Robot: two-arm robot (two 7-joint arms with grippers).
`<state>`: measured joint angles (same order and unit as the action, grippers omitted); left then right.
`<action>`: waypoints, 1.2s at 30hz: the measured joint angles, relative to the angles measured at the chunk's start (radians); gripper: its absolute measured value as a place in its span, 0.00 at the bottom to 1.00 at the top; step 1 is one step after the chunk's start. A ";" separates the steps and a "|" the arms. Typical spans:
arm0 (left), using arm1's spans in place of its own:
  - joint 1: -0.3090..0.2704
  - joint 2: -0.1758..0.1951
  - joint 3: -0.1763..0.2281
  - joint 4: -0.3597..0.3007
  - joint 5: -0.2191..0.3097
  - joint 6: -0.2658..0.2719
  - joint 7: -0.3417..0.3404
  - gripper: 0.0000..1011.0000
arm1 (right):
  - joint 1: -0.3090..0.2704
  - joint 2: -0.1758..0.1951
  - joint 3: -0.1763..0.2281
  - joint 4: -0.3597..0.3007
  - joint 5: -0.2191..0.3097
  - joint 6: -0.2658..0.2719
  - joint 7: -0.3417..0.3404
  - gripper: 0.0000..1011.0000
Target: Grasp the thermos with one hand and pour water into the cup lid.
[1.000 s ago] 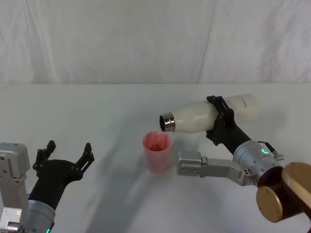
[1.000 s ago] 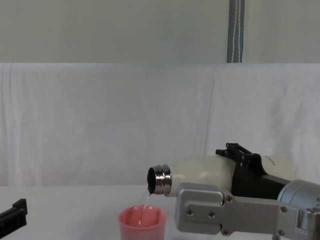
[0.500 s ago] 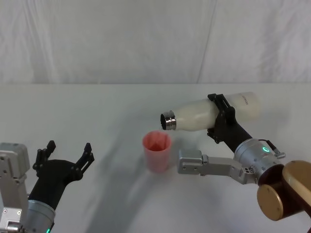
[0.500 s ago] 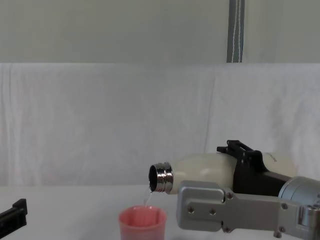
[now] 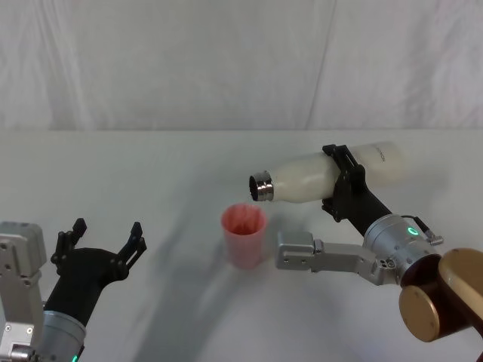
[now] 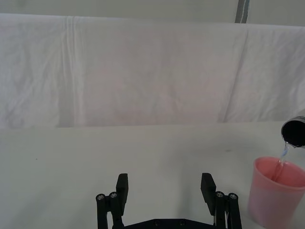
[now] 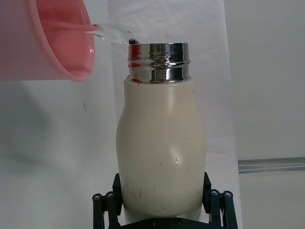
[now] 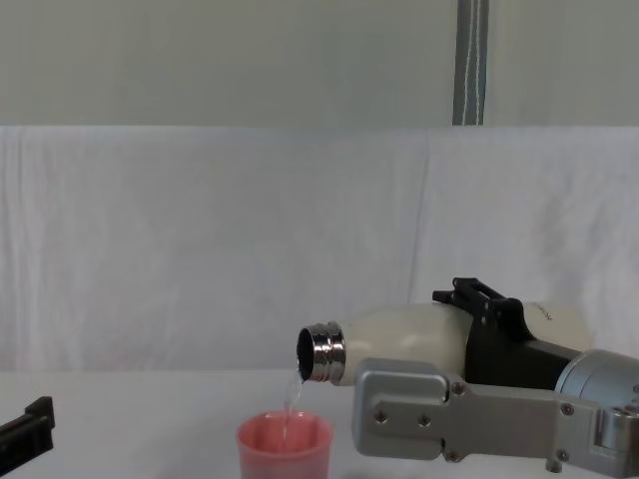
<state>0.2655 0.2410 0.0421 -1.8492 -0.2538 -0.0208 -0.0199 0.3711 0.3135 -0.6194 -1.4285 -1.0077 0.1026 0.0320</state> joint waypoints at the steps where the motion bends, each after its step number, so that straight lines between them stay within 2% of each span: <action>1: 0.000 0.000 0.000 0.000 0.000 0.000 0.000 0.99 | 0.000 0.000 0.000 0.000 0.000 0.000 0.000 0.94; 15: 0.000 0.000 0.000 0.000 0.000 0.000 0.000 0.99 | -0.002 0.000 0.004 0.001 0.005 -0.002 -0.004 0.94; 36: 0.000 0.000 0.000 0.000 0.000 0.000 0.000 0.99 | -0.053 -0.013 0.027 -0.060 0.075 -0.028 0.000 0.94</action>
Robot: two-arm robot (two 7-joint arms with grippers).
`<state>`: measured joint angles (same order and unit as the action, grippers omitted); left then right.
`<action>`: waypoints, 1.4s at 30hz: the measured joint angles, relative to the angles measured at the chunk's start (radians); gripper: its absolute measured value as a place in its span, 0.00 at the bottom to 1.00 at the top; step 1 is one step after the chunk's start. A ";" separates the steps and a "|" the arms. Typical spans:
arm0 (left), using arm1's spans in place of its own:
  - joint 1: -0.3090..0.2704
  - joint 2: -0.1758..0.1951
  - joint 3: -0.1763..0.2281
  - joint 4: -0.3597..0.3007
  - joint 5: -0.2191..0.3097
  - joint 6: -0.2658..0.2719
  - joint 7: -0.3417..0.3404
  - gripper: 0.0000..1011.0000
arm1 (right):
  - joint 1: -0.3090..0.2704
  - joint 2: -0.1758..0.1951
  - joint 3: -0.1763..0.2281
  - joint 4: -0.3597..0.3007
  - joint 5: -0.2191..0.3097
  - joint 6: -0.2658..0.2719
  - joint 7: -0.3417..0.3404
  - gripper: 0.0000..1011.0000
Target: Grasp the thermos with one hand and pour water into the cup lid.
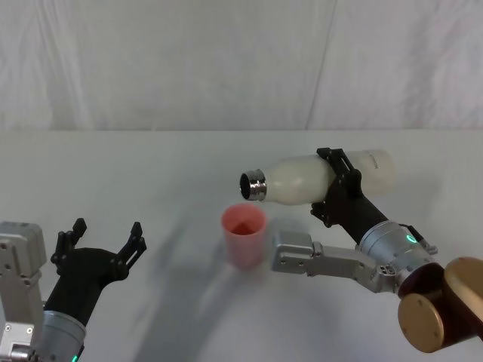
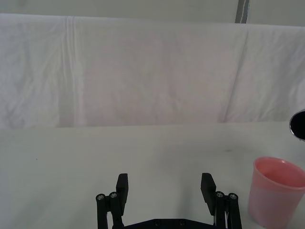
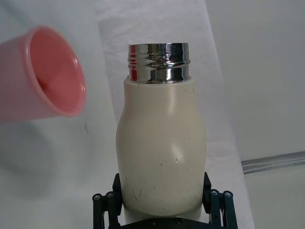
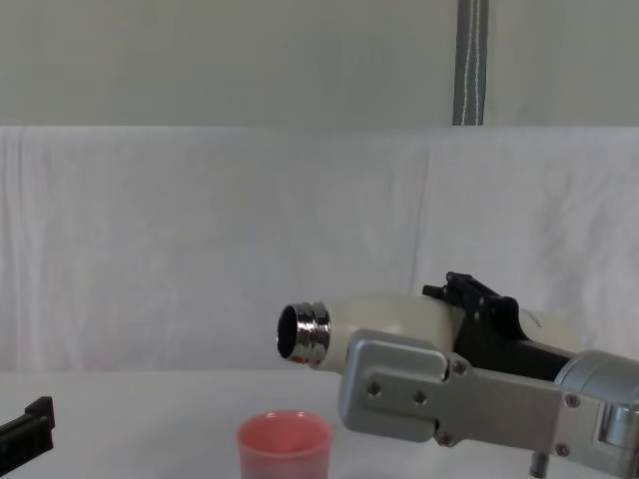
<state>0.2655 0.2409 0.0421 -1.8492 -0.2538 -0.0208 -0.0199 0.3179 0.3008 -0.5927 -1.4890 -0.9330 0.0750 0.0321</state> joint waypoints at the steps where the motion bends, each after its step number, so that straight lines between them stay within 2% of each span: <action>1: 0.000 0.000 0.000 0.000 0.000 0.000 0.000 0.99 | -0.001 0.000 0.000 -0.003 0.002 -0.001 0.001 0.94; 10: 0.000 0.000 0.000 0.000 0.000 0.000 0.000 0.99 | -0.019 -0.004 0.020 -0.045 0.048 -0.016 0.018 0.94; 24: 0.000 0.000 0.000 0.000 0.000 0.000 0.000 0.99 | -0.036 -0.009 0.051 -0.074 0.116 -0.027 0.055 0.94; 36: 0.000 0.000 0.000 0.000 0.000 0.000 0.000 0.99 | -0.067 -0.049 0.140 -0.108 0.335 -0.044 0.138 0.94; 37: 0.000 0.000 0.000 0.000 0.000 0.000 0.000 0.99 | -0.072 -0.056 0.156 -0.111 0.372 -0.049 0.148 0.94; 39: 0.000 0.000 0.000 0.000 0.000 0.000 0.000 0.99 | -0.076 -0.062 0.168 -0.113 0.407 -0.053 0.159 0.94; 42: 0.000 0.000 0.000 0.000 0.000 0.000 0.000 0.99 | -0.086 -0.077 0.202 -0.117 0.505 -0.062 0.187 0.94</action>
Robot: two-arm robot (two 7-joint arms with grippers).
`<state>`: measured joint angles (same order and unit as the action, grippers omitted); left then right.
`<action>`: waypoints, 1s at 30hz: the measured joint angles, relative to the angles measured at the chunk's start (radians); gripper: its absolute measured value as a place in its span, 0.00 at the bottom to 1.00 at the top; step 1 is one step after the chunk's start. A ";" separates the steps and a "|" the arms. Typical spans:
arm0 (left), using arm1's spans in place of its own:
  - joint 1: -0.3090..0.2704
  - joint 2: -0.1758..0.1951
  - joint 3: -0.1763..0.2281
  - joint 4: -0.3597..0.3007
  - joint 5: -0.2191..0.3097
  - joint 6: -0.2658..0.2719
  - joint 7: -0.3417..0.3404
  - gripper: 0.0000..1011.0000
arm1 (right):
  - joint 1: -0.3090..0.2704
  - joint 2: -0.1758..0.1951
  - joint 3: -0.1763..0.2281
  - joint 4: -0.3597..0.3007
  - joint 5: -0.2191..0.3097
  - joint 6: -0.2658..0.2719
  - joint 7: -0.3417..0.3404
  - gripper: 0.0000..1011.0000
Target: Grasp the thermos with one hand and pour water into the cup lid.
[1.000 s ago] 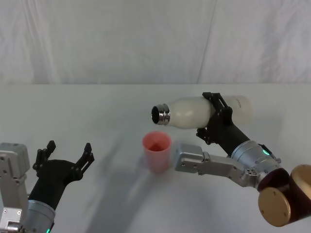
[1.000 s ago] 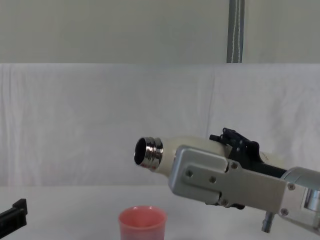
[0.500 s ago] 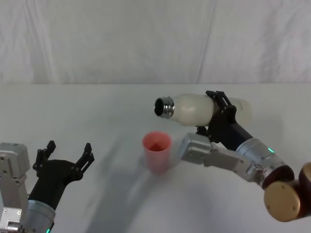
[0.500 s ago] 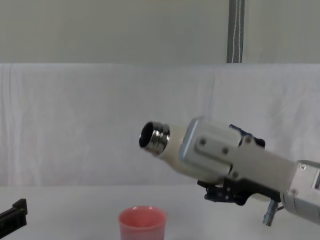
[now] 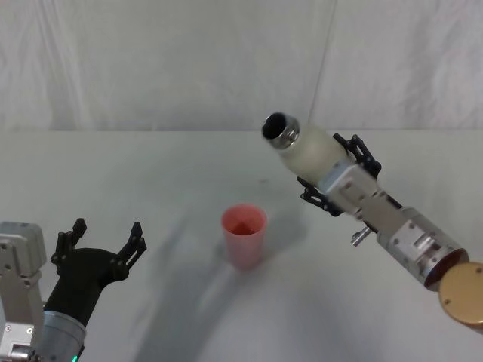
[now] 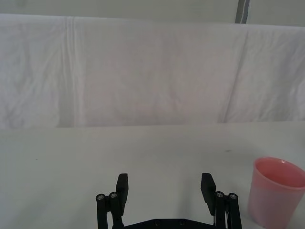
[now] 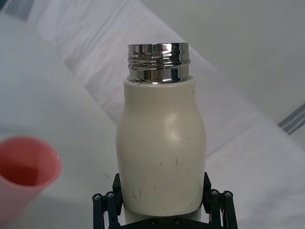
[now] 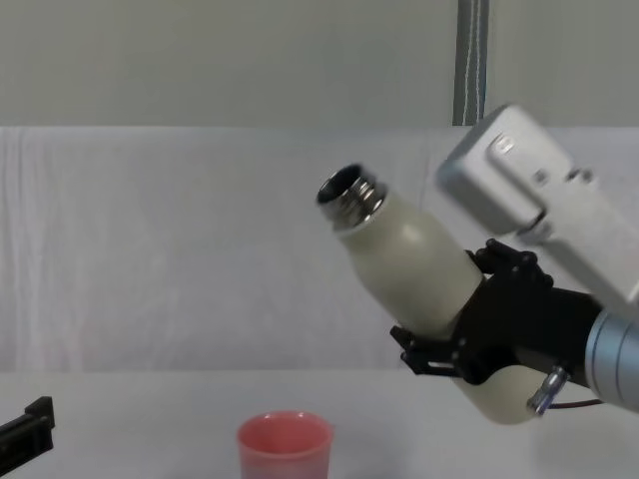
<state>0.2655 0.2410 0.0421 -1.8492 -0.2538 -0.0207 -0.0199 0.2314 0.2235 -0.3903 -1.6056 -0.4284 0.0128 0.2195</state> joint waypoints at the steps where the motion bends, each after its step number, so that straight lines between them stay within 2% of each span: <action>1: 0.000 0.000 0.000 0.000 0.000 0.000 0.000 0.99 | -0.002 -0.003 0.009 0.000 0.022 -0.002 0.006 0.94; 6: 0.000 0.000 0.000 0.000 0.000 0.000 0.000 0.99 | -0.013 -0.020 0.049 0.000 0.143 -0.006 0.040 0.94; 9: 0.000 0.000 0.000 0.000 0.000 0.000 0.000 0.99 | -0.023 -0.031 0.081 0.001 0.248 -0.003 0.070 0.94; 13: 0.000 0.000 0.000 0.000 0.000 0.000 0.000 0.99 | -0.030 -0.035 0.101 0.002 0.325 0.001 0.092 0.94; 15: 0.000 0.000 0.000 0.000 0.000 0.000 0.000 0.99 | -0.032 -0.035 0.104 0.002 0.339 0.001 0.096 0.94; 16: 0.000 0.000 0.000 0.000 0.000 0.000 0.000 0.99 | -0.035 -0.035 0.111 0.003 0.372 0.000 0.106 0.94; 17: 0.000 0.000 0.000 0.000 0.000 0.000 0.000 0.99 | -0.035 -0.035 0.111 0.003 0.372 0.000 0.106 0.94; 22: 0.000 0.000 0.000 0.000 0.000 0.000 0.000 0.99 | -0.045 -0.034 0.124 0.015 0.457 -0.006 0.125 0.94; 30: 0.000 0.000 0.000 0.000 0.000 0.000 0.000 0.99 | -0.055 -0.047 0.143 0.041 0.551 -0.007 0.130 0.94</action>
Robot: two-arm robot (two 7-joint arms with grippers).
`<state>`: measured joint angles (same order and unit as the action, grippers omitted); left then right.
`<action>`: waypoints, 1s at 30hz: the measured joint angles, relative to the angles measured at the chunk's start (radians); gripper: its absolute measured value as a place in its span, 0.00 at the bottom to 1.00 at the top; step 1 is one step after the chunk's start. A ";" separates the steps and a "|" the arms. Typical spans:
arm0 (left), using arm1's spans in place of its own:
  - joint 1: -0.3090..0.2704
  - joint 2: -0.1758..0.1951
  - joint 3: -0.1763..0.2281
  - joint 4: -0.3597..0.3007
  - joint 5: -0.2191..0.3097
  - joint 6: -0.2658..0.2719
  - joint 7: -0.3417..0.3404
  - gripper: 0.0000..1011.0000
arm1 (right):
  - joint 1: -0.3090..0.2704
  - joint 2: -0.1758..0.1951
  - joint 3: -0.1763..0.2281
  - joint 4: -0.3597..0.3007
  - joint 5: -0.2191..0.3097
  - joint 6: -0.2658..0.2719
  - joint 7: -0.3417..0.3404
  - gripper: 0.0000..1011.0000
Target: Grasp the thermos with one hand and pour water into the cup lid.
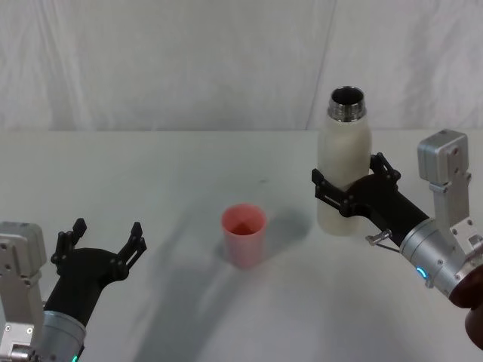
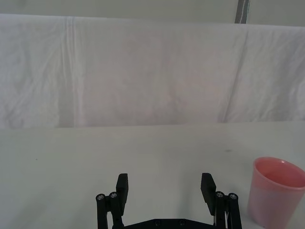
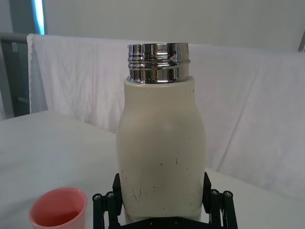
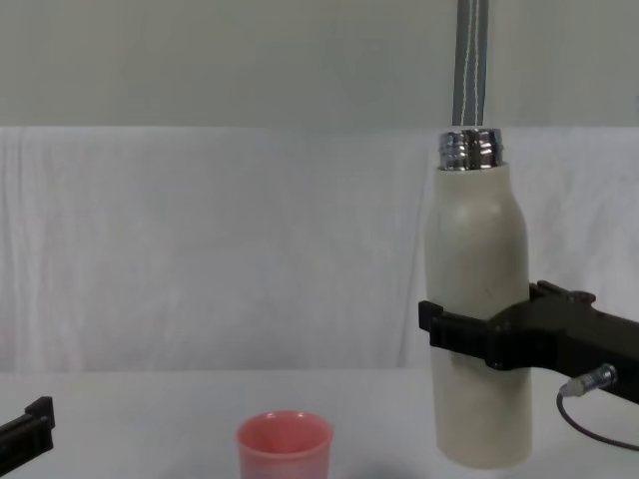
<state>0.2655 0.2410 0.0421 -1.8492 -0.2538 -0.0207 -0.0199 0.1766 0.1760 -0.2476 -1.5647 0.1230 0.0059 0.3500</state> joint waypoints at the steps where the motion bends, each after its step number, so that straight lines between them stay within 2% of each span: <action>1: 0.000 0.000 0.000 0.000 0.000 0.000 0.000 0.99 | -0.002 -0.002 0.002 0.006 0.016 0.000 0.000 0.94; 9: 0.000 0.000 0.000 0.000 0.000 0.000 0.000 0.99 | -0.005 -0.002 -0.003 0.030 0.060 -0.001 -0.010 0.94; 18: 0.000 0.000 0.000 0.000 0.000 0.000 0.000 0.99 | 0.006 0.002 -0.015 0.077 0.102 -0.042 -0.024 0.94; 30: 0.000 0.000 0.000 0.000 0.000 0.000 0.000 0.99 | 0.030 0.001 -0.036 0.133 0.117 -0.083 -0.039 0.94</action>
<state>0.2655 0.2410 0.0421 -1.8492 -0.2538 -0.0207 -0.0199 0.2066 0.1766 -0.2840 -1.4322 0.2404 -0.0774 0.3114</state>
